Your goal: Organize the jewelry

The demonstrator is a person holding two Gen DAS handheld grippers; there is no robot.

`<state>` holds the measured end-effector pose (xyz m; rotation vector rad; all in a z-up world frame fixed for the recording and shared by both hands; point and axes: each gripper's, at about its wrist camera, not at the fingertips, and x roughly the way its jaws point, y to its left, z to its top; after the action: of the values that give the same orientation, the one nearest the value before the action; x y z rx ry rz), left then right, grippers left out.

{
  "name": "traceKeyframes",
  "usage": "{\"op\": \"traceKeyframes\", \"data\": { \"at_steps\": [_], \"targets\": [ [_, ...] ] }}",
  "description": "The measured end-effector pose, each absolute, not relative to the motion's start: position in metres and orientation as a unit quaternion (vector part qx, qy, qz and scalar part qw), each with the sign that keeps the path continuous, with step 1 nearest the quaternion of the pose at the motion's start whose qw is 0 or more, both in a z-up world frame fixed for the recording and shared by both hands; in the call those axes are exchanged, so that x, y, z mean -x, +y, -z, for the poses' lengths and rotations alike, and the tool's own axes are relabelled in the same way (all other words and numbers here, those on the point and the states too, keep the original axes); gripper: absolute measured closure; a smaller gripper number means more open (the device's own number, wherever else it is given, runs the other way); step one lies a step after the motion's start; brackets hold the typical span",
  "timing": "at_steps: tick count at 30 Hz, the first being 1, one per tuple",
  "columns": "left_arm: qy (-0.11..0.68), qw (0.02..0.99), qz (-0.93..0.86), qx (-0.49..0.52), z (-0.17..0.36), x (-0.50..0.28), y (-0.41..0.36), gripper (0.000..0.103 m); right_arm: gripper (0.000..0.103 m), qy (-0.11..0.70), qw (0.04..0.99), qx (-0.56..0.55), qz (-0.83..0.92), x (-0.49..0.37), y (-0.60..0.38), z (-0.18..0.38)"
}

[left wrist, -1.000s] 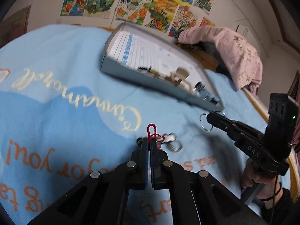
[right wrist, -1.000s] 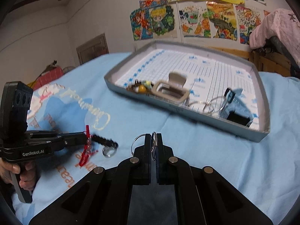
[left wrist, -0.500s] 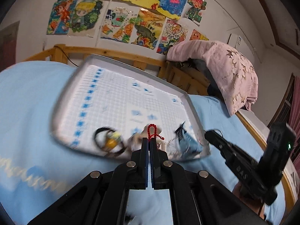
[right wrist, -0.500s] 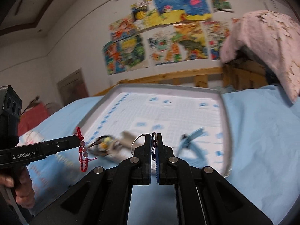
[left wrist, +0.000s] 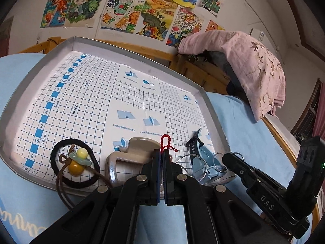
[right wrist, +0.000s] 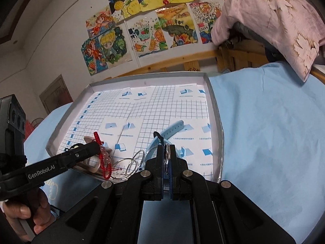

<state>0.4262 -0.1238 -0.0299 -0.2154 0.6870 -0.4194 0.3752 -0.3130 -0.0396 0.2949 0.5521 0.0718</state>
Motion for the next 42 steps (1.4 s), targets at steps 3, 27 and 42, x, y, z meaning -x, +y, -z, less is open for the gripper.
{"op": "traceKeyframes", "data": {
  "at_steps": [3, 27, 42],
  "targets": [
    [0.336, 0.915, 0.199, 0.104, 0.029, -0.427, -0.124, 0.101, 0.099, 0.274, 0.949, -0.151, -0.031, -0.375, -0.313, 0.041],
    [0.227, 0.957, 0.122, 0.134, -0.043, -0.354, -0.079, 0.005, 0.041, 0.177, 0.976, -0.128, -0.009, -0.312, -0.315, -0.026],
    [0.132, 0.985, 0.067, 0.092, -0.076, -0.204, -0.022, 0.0, 0.002, 0.092, 0.993, -0.057, -0.049, -0.17, -0.26, -0.088]
  ]
}}
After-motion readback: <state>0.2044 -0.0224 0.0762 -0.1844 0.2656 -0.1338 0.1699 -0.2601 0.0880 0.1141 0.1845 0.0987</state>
